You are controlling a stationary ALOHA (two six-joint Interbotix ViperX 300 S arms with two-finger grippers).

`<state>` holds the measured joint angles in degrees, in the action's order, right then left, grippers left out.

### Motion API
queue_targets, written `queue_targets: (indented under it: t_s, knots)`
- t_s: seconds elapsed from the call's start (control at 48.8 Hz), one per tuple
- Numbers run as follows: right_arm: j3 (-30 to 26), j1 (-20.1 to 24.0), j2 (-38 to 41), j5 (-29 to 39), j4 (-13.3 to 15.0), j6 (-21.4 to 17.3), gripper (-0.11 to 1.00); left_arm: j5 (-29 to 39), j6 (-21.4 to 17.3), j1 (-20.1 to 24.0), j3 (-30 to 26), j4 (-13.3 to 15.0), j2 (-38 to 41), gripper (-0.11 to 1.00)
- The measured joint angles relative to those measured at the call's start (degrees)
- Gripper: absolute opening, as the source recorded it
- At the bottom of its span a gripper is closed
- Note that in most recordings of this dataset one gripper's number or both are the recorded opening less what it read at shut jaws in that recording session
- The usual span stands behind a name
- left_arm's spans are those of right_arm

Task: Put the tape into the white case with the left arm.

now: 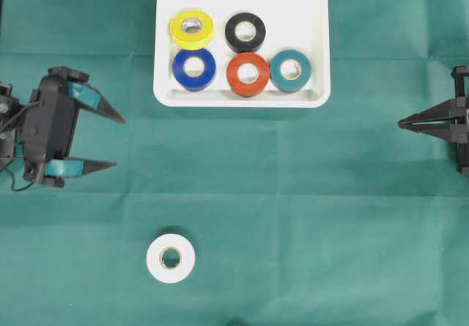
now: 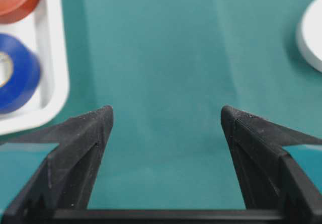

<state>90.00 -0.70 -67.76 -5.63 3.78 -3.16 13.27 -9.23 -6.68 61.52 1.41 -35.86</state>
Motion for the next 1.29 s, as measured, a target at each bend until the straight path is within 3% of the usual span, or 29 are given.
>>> queue_targets:
  t_s: [0.389, 0.635, 1.291]
  knots:
    - [0.0, 0.0, 0.1, 0.0, 0.0, 0.0, -0.09, 0.1, 1.1, -8.1, 1.9, 0.1, -3.2, 0.85]
    - [0.0, 0.0, 0.0, 0.0, 0.0, 0.0, -0.09, 0.1, 1.4, -11.0, 2.8, 0.1, -3.5, 0.85]
    - [0.0, 0.0, 0.0, 0.0, 0.0, 0.0, -0.09, 0.2, 1.2, -12.0, 2.8, 0.1, -3.5, 0.84]
